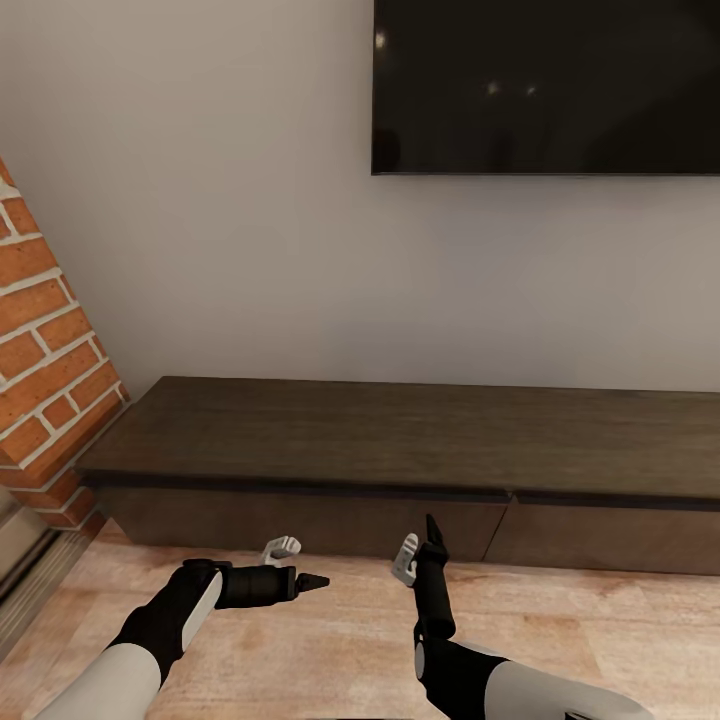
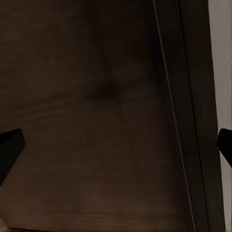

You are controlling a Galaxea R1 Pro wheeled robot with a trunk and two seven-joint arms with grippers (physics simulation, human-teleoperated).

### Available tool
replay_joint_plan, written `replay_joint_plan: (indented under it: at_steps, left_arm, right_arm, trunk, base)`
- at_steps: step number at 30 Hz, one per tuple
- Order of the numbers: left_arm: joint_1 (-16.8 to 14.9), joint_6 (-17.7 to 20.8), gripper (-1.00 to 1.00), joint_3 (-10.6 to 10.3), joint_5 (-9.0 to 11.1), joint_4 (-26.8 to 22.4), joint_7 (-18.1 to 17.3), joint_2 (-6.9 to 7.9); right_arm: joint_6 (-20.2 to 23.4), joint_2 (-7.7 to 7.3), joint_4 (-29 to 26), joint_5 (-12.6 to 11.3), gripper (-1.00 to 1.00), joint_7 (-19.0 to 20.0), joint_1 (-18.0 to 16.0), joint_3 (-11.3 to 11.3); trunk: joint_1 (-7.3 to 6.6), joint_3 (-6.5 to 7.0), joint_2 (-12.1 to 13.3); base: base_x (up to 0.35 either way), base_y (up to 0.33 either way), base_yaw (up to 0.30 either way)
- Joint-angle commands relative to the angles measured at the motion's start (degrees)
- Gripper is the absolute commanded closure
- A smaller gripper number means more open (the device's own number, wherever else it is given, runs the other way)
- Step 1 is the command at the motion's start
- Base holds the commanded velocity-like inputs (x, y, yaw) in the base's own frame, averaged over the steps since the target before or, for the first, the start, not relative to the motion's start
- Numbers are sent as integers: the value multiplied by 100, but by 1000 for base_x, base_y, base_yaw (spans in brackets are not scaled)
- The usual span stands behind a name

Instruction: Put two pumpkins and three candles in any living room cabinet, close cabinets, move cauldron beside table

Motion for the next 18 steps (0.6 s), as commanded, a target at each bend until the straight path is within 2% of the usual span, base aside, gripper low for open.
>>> replay_joint_plan:
  at_steps: [1,6,18]
  left_arm:
    - [-2,45,-100,-29,60,-4,15,9]
    - [-2,45,-100,-29,60,-4,15,14]
    - [-2,45,-100,-29,60,-4,15,7]
  right_arm:
    - [58,-1,-10,-45,-100,16,-6,50]
    - [69,-1,-6,-43,-100,234,-6,50]
    - [74,-3,5,-49,-100,304,-6,50]
  trunk:
    - [-1,-5,-2]
    - [-1,-5,-2]
    - [-1,-5,-2]
  base:
    - [0,0,0]
    - [0,0,0]
    - [0,0,0]
